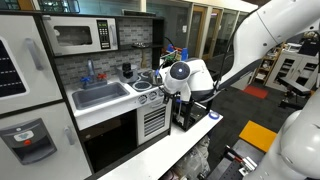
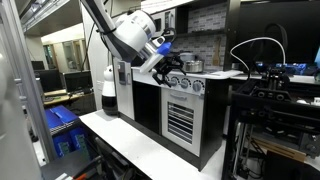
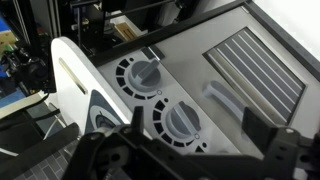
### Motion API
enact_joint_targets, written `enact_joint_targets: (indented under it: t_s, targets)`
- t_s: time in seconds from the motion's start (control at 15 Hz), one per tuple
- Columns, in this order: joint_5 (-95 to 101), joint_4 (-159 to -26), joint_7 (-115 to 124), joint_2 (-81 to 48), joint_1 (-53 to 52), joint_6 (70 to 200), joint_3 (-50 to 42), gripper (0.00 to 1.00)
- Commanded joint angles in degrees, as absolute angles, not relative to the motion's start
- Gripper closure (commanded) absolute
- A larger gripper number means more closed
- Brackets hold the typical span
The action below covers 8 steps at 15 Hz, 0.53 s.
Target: Turn the second knob from the right
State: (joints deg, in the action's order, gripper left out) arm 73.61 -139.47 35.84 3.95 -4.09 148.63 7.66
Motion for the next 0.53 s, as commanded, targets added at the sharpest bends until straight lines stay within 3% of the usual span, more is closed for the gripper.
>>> enact_joint_targets:
  t_s: [0.0, 0.47]
  targets:
    - [76.64, -137.39, 36.38, 0.96, -4.87, 147.9, 8.69, 0.0]
    - [86.9, -135.01, 41.89, -3.14, -6.4, 145.26, 10.21, 0.0]
